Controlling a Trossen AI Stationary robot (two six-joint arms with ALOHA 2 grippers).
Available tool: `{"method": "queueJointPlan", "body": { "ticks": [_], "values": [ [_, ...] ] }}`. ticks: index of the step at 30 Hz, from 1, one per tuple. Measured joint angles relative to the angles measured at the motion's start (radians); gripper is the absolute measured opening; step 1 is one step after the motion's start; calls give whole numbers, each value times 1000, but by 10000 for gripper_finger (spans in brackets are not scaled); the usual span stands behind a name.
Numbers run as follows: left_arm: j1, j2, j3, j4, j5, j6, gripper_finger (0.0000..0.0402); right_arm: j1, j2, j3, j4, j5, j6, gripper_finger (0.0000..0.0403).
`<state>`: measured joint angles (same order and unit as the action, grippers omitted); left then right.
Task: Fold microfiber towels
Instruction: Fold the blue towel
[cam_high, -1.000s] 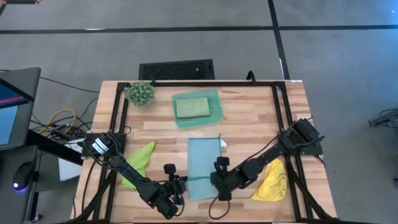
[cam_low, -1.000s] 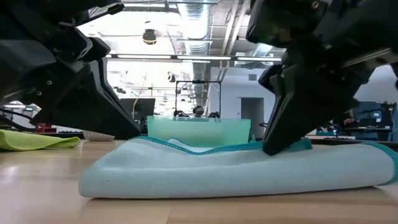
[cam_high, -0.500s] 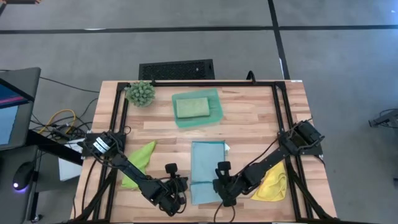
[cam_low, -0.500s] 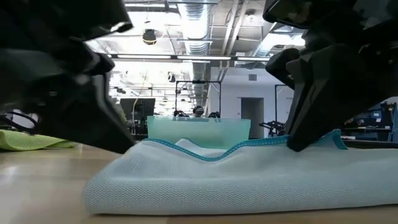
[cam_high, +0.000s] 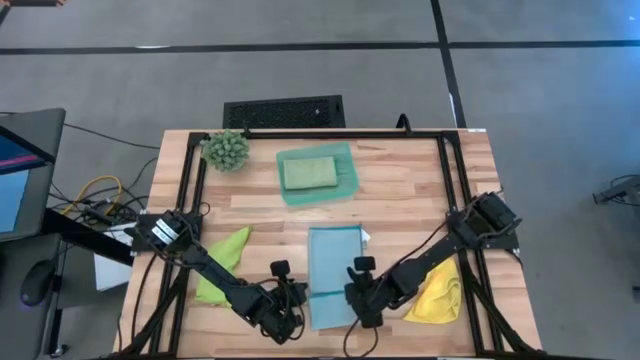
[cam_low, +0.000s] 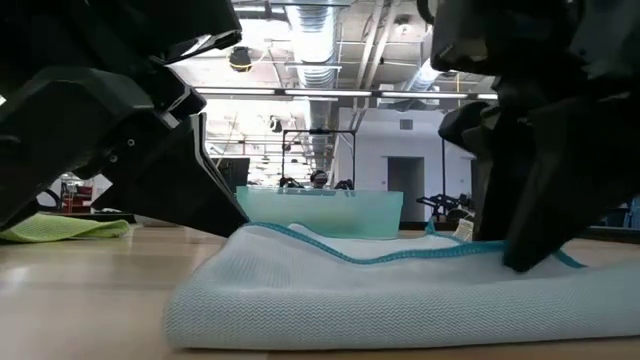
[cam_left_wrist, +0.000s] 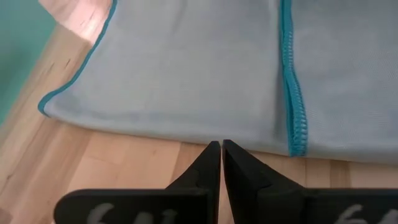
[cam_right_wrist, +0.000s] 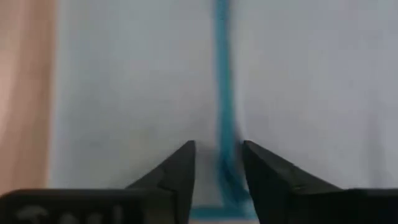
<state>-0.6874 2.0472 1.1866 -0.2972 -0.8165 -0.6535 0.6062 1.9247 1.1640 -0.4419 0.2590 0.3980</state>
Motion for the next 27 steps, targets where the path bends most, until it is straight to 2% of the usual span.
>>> {"method": "queueJointPlan", "body": {
  "ticks": [4, 9, 15, 21, 27],
  "values": [
    [-17, -2, 41, -108, -66, -51, 11, 8, -30, 32, -24, 17, 16, 187],
    [-55, -13, 140, -273, -133, -112, 11, 26, -40, 39, 68, 87, -34, 187],
    [-76, -2, 153, -233, -131, -55, 11, -22, 36, 40, 296, 51, -140, 166],
    [-75, -1, 119, -220, -146, -109, 11, -76, 84, 39, 308, 57, -107, 136],
    [-71, 0, 17, -67, -166, -118, 11, -67, 95, 39, 390, 54, -158, 111]
  ]
}}
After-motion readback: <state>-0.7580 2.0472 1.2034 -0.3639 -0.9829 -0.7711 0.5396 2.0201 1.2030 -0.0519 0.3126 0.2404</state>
